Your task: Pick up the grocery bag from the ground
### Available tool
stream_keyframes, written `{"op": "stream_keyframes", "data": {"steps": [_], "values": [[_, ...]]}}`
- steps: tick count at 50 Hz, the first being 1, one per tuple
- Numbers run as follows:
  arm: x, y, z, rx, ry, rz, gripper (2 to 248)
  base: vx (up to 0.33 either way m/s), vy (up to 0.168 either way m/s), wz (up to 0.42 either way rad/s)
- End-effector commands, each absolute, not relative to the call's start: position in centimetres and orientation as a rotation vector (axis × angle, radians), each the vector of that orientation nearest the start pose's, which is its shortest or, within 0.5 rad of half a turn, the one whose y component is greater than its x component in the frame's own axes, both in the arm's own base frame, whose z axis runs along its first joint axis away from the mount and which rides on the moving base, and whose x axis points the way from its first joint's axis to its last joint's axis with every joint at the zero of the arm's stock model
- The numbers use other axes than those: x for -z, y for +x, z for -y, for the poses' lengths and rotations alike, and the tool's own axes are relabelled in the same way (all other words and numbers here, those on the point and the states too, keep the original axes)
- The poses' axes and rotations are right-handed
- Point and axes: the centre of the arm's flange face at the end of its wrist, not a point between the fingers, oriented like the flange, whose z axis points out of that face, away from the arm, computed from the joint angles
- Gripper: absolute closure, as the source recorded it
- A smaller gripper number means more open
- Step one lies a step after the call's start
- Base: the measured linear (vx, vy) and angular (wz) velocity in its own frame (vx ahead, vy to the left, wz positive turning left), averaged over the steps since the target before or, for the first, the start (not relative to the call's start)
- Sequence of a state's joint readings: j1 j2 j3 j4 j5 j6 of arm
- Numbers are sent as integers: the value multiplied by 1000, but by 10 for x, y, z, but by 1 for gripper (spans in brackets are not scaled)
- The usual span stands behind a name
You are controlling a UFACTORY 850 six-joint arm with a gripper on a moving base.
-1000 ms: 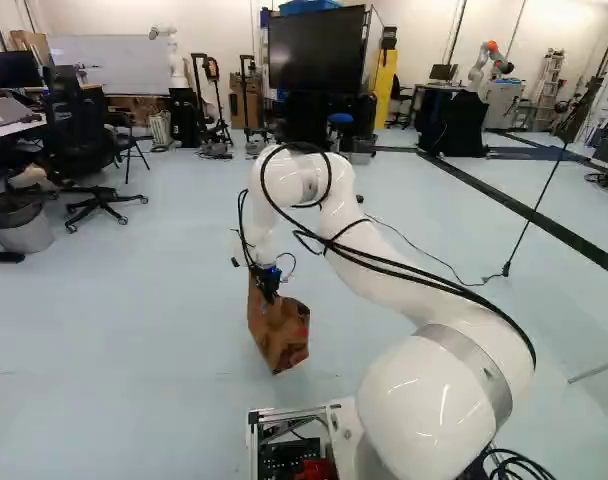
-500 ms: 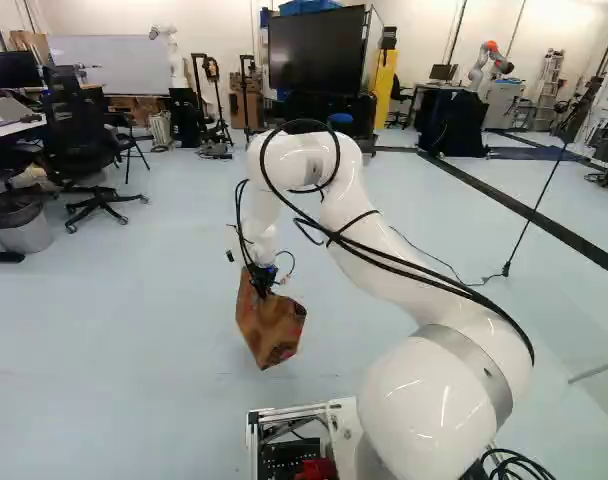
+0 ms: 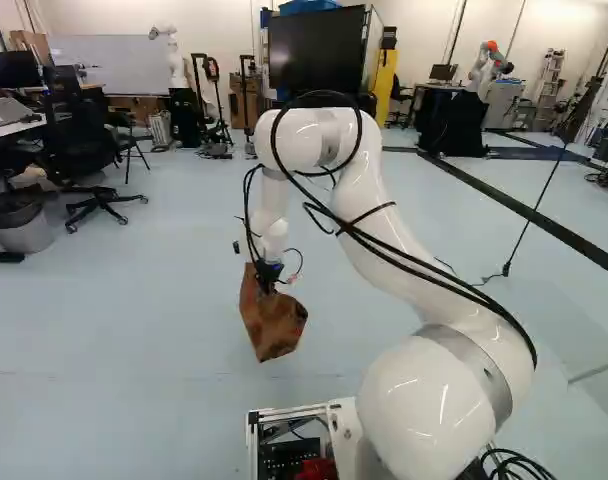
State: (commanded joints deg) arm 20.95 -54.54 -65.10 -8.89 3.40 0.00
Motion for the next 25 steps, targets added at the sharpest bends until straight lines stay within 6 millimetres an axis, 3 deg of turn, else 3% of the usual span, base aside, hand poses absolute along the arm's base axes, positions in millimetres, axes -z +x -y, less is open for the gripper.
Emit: {"op": "stream_keyframes", "data": {"steps": [25], "values": [[-153,487,-191,468,-2964,716,228,0,0,0]]}}
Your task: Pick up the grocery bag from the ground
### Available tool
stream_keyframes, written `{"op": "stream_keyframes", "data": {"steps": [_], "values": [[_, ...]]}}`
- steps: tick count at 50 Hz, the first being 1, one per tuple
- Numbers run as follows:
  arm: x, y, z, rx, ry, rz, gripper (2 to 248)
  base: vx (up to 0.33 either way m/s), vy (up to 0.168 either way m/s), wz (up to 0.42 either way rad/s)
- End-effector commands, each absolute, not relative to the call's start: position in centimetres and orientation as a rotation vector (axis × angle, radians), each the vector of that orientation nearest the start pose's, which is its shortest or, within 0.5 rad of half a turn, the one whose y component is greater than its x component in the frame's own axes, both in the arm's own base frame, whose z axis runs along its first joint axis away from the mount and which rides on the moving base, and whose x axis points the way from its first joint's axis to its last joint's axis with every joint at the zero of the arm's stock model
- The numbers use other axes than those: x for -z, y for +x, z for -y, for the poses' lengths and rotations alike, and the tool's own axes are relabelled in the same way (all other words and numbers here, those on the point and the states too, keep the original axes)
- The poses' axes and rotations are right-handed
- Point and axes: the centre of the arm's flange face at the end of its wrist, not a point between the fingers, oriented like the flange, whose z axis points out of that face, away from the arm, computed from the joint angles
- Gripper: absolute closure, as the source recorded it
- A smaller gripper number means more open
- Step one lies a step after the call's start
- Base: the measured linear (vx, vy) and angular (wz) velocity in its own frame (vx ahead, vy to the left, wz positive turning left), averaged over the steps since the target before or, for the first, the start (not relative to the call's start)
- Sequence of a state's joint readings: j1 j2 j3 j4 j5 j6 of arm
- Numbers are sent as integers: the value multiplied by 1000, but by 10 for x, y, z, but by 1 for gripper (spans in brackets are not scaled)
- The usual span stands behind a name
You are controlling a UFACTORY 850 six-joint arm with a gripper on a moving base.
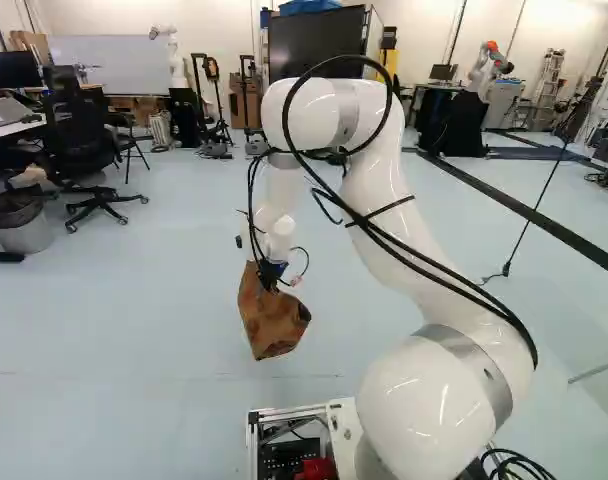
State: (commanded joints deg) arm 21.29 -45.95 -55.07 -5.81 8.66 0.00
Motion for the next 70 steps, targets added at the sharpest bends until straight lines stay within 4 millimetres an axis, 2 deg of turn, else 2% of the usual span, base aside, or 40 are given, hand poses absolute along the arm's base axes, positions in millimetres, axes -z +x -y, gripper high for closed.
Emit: {"op": "stream_keyframes", "data": {"steps": [38,70], "values": [[-213,419,-170,611,-2940,604,228,0,0,0],[-260,354,-137,722,-2925,506,228,0,0,0]]}}
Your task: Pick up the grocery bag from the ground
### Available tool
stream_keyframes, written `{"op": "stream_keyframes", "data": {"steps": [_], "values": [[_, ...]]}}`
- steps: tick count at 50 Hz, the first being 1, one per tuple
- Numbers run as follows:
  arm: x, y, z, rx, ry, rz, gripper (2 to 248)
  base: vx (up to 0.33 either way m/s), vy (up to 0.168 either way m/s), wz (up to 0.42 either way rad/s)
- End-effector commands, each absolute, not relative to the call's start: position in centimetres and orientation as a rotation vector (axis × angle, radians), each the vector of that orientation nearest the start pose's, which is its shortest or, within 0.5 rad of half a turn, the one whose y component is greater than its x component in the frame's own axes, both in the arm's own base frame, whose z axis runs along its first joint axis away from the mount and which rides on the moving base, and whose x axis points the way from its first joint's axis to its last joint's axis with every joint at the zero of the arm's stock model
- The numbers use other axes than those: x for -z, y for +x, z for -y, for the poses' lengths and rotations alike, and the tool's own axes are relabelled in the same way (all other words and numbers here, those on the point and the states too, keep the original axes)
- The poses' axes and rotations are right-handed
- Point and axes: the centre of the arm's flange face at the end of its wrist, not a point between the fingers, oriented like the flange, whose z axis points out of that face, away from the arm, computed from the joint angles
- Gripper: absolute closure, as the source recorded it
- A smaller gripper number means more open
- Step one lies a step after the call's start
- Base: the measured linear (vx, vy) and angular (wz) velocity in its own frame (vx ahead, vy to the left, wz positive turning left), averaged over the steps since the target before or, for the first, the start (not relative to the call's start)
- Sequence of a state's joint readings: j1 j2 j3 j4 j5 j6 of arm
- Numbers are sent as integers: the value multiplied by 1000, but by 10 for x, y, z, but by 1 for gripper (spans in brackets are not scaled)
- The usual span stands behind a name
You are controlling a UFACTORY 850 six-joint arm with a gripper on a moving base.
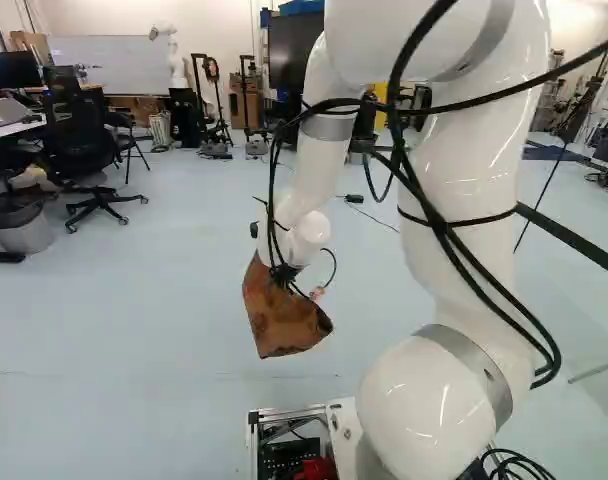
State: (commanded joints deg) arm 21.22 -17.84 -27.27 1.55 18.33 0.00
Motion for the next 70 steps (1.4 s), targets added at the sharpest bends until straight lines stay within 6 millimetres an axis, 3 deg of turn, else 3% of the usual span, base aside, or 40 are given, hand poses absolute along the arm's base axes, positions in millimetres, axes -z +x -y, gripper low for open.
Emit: {"op": "stream_keyframes", "data": {"steps": [4,34,70], "values": [[-265,345,-132,729,-2924,501,228,-5,-2,0],[-276,343,-119,821,-2904,455,228,-1,0,0],[-317,326,-69,1197,-2804,274,228,0,0,0]]}}
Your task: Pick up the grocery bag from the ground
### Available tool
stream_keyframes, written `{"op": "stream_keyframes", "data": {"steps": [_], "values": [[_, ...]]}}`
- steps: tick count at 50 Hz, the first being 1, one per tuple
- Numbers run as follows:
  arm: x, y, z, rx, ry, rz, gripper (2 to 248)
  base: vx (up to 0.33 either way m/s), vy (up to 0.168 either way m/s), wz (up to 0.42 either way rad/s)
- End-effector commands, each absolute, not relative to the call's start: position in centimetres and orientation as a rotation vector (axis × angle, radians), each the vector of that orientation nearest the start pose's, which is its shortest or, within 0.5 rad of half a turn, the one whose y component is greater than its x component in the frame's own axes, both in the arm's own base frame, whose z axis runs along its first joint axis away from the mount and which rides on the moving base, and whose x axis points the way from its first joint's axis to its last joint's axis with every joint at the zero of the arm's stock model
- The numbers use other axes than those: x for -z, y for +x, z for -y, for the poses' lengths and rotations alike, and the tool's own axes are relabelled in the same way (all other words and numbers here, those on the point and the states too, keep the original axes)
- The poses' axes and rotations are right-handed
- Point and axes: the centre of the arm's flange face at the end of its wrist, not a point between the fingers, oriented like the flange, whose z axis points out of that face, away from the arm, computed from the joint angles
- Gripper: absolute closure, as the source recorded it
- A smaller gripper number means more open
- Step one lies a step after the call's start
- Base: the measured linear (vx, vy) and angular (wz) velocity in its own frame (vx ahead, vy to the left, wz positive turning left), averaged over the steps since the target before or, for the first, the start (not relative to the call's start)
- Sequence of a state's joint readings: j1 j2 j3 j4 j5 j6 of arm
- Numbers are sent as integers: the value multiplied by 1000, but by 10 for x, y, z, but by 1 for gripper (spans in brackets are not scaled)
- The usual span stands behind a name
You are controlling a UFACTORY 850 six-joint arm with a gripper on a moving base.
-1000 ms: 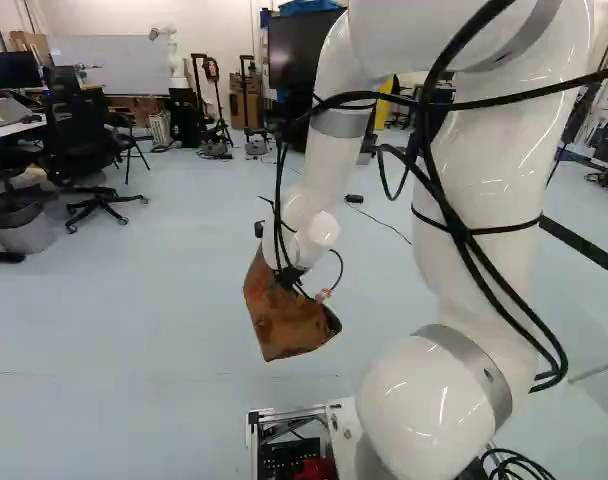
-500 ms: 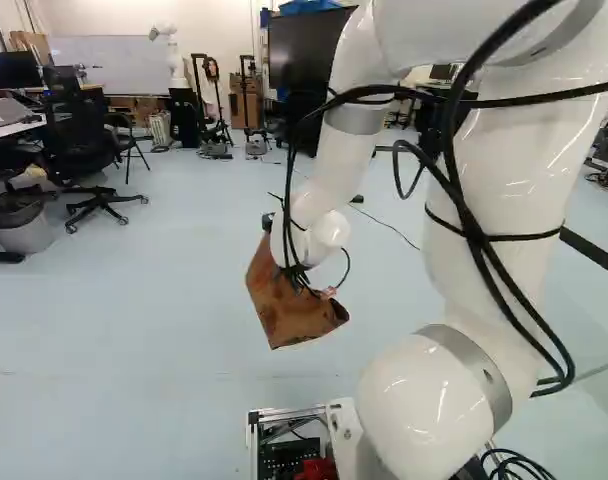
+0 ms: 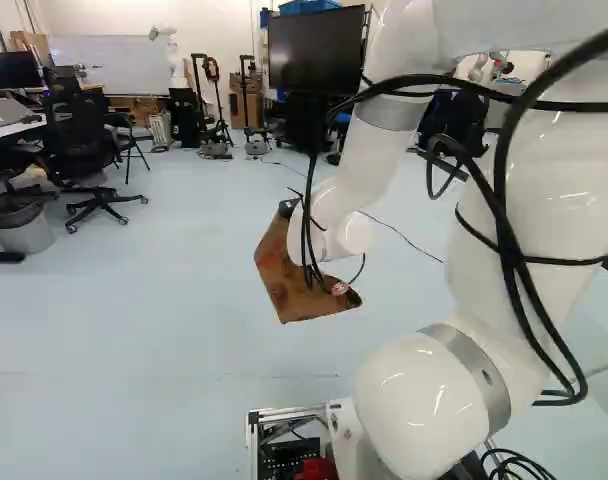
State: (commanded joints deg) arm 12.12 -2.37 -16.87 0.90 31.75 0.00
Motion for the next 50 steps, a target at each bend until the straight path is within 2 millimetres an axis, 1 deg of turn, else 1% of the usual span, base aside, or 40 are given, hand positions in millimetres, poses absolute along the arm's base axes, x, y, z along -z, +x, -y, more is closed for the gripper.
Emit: {"op": "stream_keyframes", "data": {"steps": [12,24,36,50], "values": [[-333,313,-47,1378,-2743,190,228,0,0,0],[-346,300,-30,1530,-2686,123,228,0,0,0],[-355,289,-17,1651,-2636,71,228,0,0,0],[-361,278,-7,1752,-2591,29,228,0,0,0]]}}
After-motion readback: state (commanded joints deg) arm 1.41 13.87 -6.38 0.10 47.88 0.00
